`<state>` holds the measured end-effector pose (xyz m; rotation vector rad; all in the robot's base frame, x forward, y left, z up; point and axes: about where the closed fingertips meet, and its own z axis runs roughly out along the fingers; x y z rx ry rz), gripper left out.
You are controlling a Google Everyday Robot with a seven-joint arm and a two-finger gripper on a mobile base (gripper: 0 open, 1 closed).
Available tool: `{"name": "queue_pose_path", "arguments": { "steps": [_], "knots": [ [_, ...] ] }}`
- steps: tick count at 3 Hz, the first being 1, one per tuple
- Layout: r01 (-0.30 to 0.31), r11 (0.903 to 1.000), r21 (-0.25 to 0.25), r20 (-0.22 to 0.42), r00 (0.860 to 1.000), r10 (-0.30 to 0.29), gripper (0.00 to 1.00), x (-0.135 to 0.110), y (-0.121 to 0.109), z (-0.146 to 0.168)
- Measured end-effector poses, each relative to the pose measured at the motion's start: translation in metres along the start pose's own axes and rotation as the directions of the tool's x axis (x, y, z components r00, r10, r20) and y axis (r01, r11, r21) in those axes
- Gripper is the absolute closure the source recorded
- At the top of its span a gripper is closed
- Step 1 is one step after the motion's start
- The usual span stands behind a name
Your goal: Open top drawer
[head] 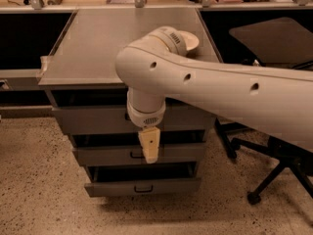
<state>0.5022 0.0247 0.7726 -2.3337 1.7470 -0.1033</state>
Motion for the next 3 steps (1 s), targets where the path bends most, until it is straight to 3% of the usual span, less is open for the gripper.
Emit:
{"name": "queue_pose_path", "arguments": {
  "steps": [1, 2, 3],
  "knots": [
    [0.008, 0.9999, 0.012, 0.066, 0.998, -0.009, 0.0, -0.009, -0.031, 0.043],
    [-0.019, 0.9988, 0.045, 0.079, 0.997, 0.016, 0.0, -0.013, -0.058, 0.095],
    [-0.032, 0.997, 0.07, 0.066, 0.997, 0.027, 0.0, -0.014, -0.075, 0.115]
  ]
}}
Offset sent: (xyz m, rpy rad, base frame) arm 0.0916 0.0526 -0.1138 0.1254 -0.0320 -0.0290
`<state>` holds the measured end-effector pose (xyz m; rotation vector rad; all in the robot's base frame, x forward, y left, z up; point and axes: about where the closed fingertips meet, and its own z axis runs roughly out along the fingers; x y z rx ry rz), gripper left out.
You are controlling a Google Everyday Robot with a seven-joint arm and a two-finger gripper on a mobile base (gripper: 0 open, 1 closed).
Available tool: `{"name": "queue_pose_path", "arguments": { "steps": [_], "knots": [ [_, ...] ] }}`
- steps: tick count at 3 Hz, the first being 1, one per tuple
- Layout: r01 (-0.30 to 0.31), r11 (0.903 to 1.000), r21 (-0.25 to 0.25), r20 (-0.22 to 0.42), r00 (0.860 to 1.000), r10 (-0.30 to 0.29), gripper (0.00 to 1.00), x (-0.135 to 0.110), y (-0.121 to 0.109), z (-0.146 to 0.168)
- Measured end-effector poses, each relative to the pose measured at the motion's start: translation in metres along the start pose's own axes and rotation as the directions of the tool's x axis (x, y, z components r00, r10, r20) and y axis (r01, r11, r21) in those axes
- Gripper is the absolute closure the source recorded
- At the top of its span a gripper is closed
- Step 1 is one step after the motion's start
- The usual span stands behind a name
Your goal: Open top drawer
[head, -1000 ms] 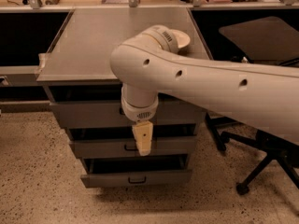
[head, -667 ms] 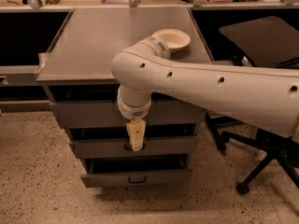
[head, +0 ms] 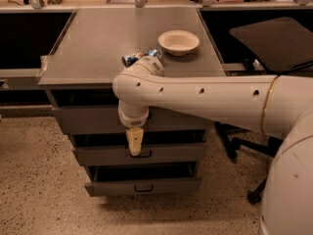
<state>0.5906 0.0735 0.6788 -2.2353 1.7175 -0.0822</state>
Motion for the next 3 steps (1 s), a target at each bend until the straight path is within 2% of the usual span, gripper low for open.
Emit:
{"name": "queue_pose_path", "arguments": {
  "steps": [1, 2, 3],
  "knots": [
    [-0.033, 0.999, 0.03, -0.008, 0.999, 0.033, 0.0, 0.012, -0.019, 0.009],
    [-0.046, 0.9986, 0.026, -0.002, 0.999, 0.046, 0.0, 0.018, -0.036, 0.015],
    [-0.042, 0.9991, -0.008, 0.003, 0.999, 0.042, 0.0, 0.017, -0.044, 0.029]
  ]
}}
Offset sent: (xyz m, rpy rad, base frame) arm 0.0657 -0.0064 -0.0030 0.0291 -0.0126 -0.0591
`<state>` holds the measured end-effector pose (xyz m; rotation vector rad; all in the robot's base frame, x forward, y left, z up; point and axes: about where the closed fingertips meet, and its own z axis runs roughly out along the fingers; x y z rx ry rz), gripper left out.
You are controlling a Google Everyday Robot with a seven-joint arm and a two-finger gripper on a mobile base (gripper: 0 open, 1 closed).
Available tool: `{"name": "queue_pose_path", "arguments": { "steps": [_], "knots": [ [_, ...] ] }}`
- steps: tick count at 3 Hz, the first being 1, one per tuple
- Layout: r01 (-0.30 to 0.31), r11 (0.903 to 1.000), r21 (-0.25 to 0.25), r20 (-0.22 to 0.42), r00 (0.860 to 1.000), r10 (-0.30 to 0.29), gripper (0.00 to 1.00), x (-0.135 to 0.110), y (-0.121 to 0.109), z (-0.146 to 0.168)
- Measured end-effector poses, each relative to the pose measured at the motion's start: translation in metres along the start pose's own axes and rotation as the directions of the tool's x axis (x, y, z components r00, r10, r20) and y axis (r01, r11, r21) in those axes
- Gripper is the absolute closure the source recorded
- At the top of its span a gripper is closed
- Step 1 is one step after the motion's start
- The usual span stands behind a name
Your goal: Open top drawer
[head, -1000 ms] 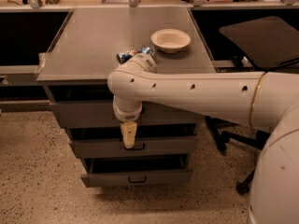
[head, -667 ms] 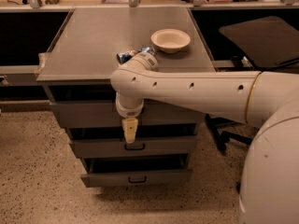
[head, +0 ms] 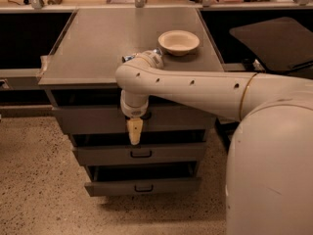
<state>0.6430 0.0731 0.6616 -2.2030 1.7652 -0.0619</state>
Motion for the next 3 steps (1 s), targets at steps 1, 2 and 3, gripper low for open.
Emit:
{"name": "queue_pose_path", "arguments": {
  "steps": [1, 2, 3],
  "knots": [
    [0.0, 0.9998, -0.02, 0.006, 1.0, 0.0, 0.0, -0.003, -0.004, 0.009],
    [0.013, 0.9994, -0.033, 0.023, 1.0, -0.013, 0.19, -0.008, -0.001, 0.011],
    [0.032, 0.9981, -0.052, 0.053, 0.998, -0.03, 0.42, -0.016, 0.013, 0.004]
  ]
}}
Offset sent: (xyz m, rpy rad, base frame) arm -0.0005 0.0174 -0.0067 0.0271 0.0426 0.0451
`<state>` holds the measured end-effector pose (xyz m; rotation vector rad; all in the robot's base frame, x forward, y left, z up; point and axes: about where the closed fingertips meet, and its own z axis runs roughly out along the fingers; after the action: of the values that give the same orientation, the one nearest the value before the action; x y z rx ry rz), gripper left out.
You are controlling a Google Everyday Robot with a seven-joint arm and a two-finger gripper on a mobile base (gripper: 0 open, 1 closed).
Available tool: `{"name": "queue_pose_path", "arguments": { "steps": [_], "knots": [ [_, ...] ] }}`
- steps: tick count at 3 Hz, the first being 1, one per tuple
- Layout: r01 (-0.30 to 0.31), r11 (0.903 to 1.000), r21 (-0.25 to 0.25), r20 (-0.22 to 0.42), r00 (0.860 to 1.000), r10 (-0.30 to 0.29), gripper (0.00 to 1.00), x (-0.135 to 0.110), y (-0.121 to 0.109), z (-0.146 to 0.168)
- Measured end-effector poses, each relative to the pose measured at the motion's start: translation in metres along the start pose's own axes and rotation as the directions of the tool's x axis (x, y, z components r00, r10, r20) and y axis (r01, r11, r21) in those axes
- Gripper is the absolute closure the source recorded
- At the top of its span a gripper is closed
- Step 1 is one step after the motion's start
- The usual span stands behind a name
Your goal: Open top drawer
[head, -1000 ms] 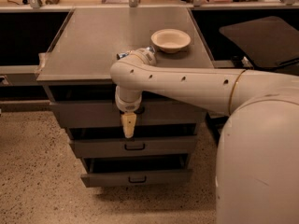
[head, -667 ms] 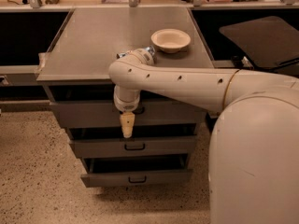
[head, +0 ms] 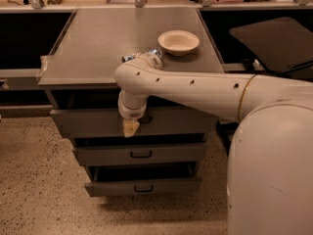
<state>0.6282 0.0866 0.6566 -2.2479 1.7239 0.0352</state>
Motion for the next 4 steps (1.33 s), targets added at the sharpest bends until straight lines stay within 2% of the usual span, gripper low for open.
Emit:
{"name": "queue_pose_path", "arguments": {
  "steps": [1, 2, 3, 4],
  "knots": [
    [0.009, 0.9997, -0.021, 0.027, 1.0, -0.008, 0.66, -0.005, 0.023, -0.011],
    [0.002, 0.9987, -0.051, 0.036, 0.999, -0.001, 0.67, -0.006, 0.051, -0.024],
    [0.002, 0.9986, -0.052, 0.036, 0.999, -0.001, 0.44, -0.007, 0.052, -0.023],
    [0.006, 0.997, -0.078, 0.043, 0.999, -0.003, 0.2, -0.012, 0.062, -0.024]
  ]
}}
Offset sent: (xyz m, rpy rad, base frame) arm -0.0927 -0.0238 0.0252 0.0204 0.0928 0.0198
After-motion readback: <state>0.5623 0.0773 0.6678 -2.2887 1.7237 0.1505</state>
